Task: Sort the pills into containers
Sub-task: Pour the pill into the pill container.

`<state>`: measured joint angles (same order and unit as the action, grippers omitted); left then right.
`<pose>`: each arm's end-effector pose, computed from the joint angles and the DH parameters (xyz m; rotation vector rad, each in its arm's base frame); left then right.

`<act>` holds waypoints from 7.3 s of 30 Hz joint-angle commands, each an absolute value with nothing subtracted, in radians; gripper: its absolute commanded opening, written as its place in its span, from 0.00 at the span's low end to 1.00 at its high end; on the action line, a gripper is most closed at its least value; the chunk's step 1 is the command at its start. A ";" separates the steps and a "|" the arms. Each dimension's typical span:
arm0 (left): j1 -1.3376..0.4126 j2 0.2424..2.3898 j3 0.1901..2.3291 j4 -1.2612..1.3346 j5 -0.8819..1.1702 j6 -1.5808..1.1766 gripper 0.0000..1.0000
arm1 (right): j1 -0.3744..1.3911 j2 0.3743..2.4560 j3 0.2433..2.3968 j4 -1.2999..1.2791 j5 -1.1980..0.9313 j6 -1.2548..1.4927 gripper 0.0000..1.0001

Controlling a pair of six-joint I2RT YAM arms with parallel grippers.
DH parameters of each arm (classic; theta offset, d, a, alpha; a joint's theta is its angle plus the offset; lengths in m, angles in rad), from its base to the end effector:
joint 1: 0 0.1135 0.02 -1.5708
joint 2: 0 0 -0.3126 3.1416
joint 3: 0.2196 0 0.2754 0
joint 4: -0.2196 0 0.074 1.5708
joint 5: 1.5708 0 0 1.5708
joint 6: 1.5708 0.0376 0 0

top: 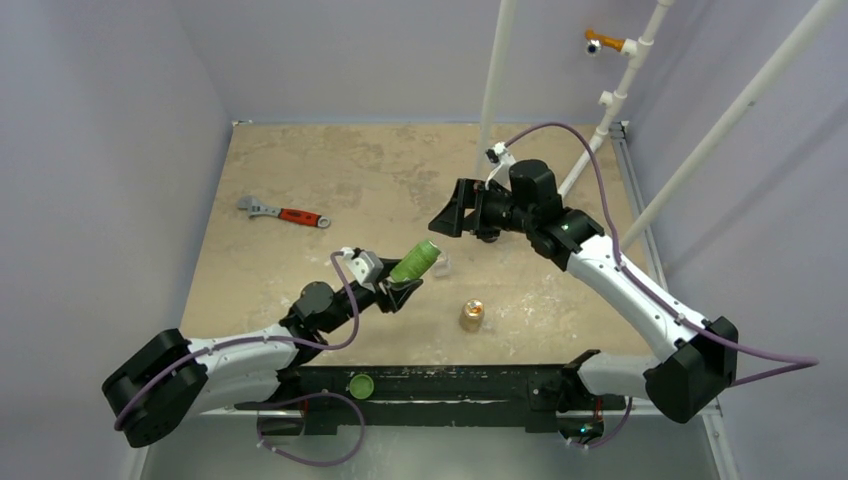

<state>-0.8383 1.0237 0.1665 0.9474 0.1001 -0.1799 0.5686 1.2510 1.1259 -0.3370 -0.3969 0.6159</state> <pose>0.1240 -0.1435 0.2266 0.5794 1.4341 -0.8914 0.2392 0.1701 0.3878 -0.2193 2.1811 1.1147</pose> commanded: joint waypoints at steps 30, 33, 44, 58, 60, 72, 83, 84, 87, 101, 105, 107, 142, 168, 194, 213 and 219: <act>-0.818 1.549 0.145 1.423 0.130 -0.171 0.00 | 0.556 1.440 0.965 -0.210 -0.081 0.577 0.47; -0.811 1.568 0.148 1.424 0.133 -0.177 0.00 | 0.556 1.450 0.966 -0.205 -0.081 0.574 0.45; -0.779 1.624 0.173 1.419 0.166 -0.219 0.00 | 0.557 1.475 0.963 -0.194 -0.074 0.568 0.42; -0.766 1.595 0.217 1.269 0.192 -0.231 0.00 | 0.557 1.470 0.961 -0.189 -0.074 0.561 0.42; -0.764 1.586 0.219 1.246 0.184 -0.229 0.00 | 0.556 1.467 0.961 -0.187 -0.074 0.561 0.42; -0.761 1.545 0.255 1.128 0.157 -0.230 0.00 | 0.556 1.456 0.954 -0.188 -0.071 0.560 0.42; -0.758 1.497 0.288 1.002 0.151 -0.226 0.00 | 0.556 1.451 0.949 -0.185 -0.073 0.558 0.42; -0.758 1.494 0.289 0.992 0.152 -0.225 0.00 | 0.557 1.450 0.949 -0.186 -0.073 0.558 0.42; -0.757 1.483 0.301 0.958 0.151 -0.224 0.00 | 0.556 1.446 0.950 -0.187 -0.072 0.558 0.42; -0.754 1.458 0.353 0.830 0.154 -0.221 0.00 | 0.556 1.436 0.947 -0.189 -0.066 0.559 0.41; -0.755 1.453 0.365 0.797 0.157 -0.222 0.00 | 0.556 1.433 0.944 -0.187 -0.066 0.561 0.42; -0.754 1.453 0.373 0.776 0.161 -0.222 0.00 | 0.556 1.431 0.942 -0.187 -0.068 0.563 0.41; -0.752 1.387 0.498 0.479 0.175 -0.215 0.00 | 0.556 1.427 0.925 -0.175 -0.072 0.564 0.41; -0.733 1.385 0.581 0.321 0.209 -0.239 0.00 | 0.556 1.422 0.917 -0.172 -0.074 0.565 0.41; -0.686 1.448 0.705 0.143 0.317 -0.299 0.00 | 0.556 1.405 0.902 -0.163 -0.084 0.566 0.41; -0.664 1.479 0.735 0.113 0.352 -0.333 0.00 | 0.557 1.404 0.899 -0.162 -0.089 0.567 0.41; -0.656 1.485 0.737 0.114 0.366 -0.345 0.00 | 0.557 1.408 0.900 -0.164 -0.087 0.568 0.41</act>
<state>-0.6697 1.4811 0.6960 0.0860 0.3359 -0.3233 0.5587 1.4368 0.9070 -0.1940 -0.0925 0.5751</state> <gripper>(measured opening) 0.516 0.415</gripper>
